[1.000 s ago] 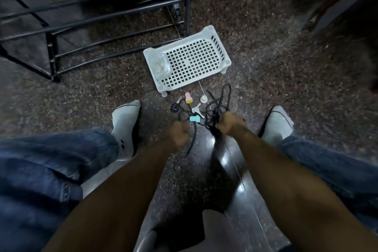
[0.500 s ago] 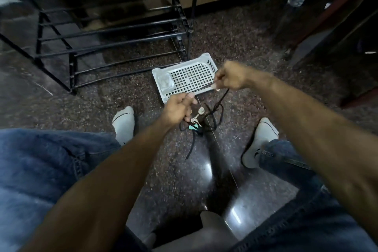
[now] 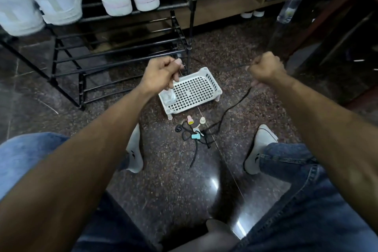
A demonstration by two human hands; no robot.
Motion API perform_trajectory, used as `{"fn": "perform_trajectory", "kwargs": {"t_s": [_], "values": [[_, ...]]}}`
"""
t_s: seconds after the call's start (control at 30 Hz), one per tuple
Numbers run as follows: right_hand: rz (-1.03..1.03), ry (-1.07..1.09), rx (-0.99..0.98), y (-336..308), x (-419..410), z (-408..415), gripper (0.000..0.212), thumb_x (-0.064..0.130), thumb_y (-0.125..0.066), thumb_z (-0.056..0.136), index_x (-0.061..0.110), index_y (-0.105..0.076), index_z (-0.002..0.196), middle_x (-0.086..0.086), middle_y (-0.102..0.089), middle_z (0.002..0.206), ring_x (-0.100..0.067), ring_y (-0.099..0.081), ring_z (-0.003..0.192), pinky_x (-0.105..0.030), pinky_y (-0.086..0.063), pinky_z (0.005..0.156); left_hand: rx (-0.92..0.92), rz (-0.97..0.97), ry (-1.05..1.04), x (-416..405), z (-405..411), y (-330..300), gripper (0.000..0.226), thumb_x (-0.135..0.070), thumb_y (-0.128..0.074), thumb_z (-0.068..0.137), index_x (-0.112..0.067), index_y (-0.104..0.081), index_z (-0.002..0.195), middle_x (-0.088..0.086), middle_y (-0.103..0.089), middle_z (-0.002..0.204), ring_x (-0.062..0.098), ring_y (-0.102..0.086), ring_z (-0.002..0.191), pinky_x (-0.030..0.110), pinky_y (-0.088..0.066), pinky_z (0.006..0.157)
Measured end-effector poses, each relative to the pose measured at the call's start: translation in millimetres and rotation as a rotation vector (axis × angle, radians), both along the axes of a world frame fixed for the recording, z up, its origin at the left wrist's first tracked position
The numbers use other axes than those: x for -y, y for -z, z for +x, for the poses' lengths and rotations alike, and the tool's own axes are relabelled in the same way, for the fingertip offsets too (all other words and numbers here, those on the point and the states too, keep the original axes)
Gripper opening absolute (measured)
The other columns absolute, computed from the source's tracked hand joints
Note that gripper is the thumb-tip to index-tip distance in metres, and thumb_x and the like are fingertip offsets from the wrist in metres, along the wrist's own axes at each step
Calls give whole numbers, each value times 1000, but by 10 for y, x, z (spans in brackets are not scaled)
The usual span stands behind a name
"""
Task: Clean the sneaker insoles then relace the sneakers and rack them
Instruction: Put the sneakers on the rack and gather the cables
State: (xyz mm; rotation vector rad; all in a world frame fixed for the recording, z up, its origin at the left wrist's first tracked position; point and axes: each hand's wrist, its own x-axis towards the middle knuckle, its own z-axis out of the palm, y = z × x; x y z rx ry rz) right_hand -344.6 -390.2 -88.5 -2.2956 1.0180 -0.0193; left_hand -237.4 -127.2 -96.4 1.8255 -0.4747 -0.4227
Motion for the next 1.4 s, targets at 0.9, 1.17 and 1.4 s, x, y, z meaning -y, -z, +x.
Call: {"fn": "perform_trajectory", "kwargs": {"t_s": [0.9, 1.17, 1.4], "values": [[500, -591, 783, -1985, -916, 123, 6, 2, -65, 88, 5, -66, 93, -3, -64, 68, -13, -61, 50, -25, -48, 44, -92, 135, 31, 223, -437, 468, 42, -7, -59, 93, -8, -52, 135, -1, -58, 130, 12, -53, 120, 22, -36, 104], [661, -575, 852, -1965, -989, 152, 7, 2, -65, 87, 7, -67, 91, -7, -66, 71, -17, -62, 58, -26, -49, 48, -69, -31, 67, 449, -575, 120, 23, -17, -61, 94, -4, -66, 112, 7, -70, 107, 11, -63, 98, 13, -45, 87], [583, -73, 1112, -1848, -375, 166, 17, -4, -59, 86, 11, -65, 87, -2, -62, 72, -14, -63, 62, -28, -52, 51, -227, 178, -35, 146, -385, 419, 20, -12, -56, 95, -14, -65, 78, 2, -64, 66, 18, -57, 72, 32, -46, 77]]}}
